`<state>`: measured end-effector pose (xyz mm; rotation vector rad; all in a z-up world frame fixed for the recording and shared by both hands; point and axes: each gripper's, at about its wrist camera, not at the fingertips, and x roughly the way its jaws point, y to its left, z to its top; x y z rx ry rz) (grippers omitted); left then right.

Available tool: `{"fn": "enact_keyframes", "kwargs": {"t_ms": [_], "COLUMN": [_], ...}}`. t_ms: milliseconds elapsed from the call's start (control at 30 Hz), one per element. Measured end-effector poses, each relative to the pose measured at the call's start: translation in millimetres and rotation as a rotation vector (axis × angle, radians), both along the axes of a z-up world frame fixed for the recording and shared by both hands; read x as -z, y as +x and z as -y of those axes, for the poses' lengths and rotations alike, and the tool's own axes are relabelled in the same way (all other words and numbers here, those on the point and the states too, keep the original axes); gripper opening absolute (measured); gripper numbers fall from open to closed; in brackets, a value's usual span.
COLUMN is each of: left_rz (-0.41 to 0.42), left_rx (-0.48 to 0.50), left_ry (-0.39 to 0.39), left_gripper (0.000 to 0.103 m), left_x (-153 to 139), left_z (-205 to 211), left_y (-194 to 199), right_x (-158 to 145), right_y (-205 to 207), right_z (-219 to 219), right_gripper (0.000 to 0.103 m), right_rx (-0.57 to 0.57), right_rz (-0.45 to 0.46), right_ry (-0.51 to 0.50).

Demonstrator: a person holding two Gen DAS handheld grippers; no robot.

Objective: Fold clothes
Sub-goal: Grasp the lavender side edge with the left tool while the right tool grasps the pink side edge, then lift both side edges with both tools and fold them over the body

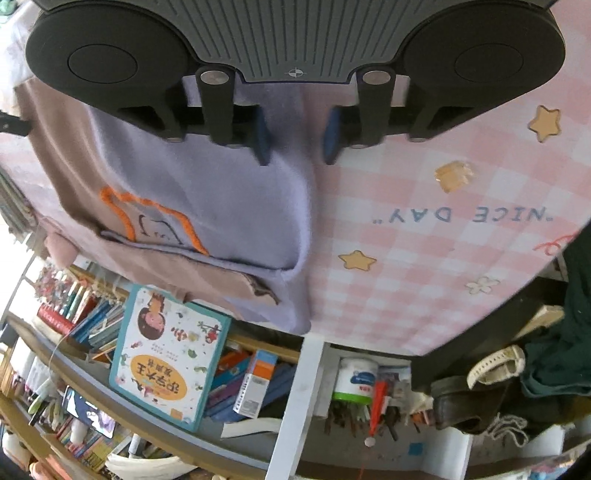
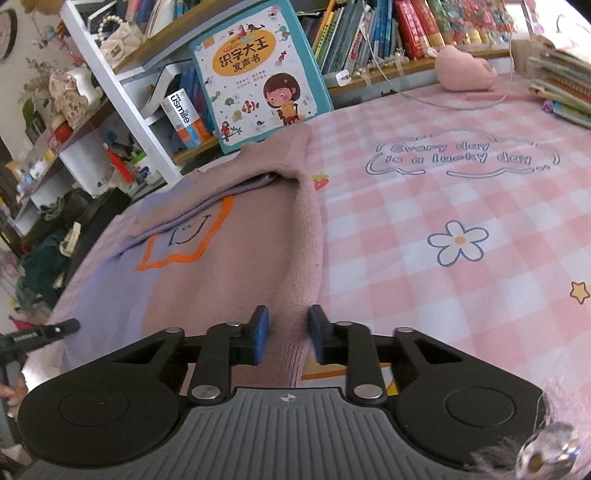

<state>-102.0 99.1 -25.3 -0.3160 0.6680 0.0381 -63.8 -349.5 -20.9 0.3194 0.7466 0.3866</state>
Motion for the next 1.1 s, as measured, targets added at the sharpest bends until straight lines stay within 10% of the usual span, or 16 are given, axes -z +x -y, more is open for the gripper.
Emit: {"fn": "enact_keyframes", "kwargs": {"t_ms": [233,467,700,833,1100], "left_rz": [0.082,-0.037,-0.035,-0.023,-0.025], "left_rx": [0.054,0.030,0.047,0.058,0.107], "left_ry": [0.045,-0.031,-0.121,-0.103,-0.106], "left_gripper": [0.005,0.015,0.025,0.023,0.006], "left_x": [-24.2,-2.5,-1.2,-1.6,-2.6], "left_z": [15.8,2.4,-2.4,3.6,10.8], "left_y": [-4.9,-5.6,-9.3,-5.6,-6.9], "right_x": [-24.0,-12.6,1.9,8.4,4.5], "right_y": [-7.2,-0.4,5.6,11.3,-1.7], "right_z": [-2.2,1.6,12.1,7.4,24.1], "right_gripper": [0.010,0.010,0.031,0.011,0.008], "right_rx": [-0.017,-0.014,0.006,-0.002,0.065], "right_rz": [0.119,0.028,-0.048,-0.066,-0.030], "right_ry": [0.040,0.058,0.153,0.177,0.153]}}
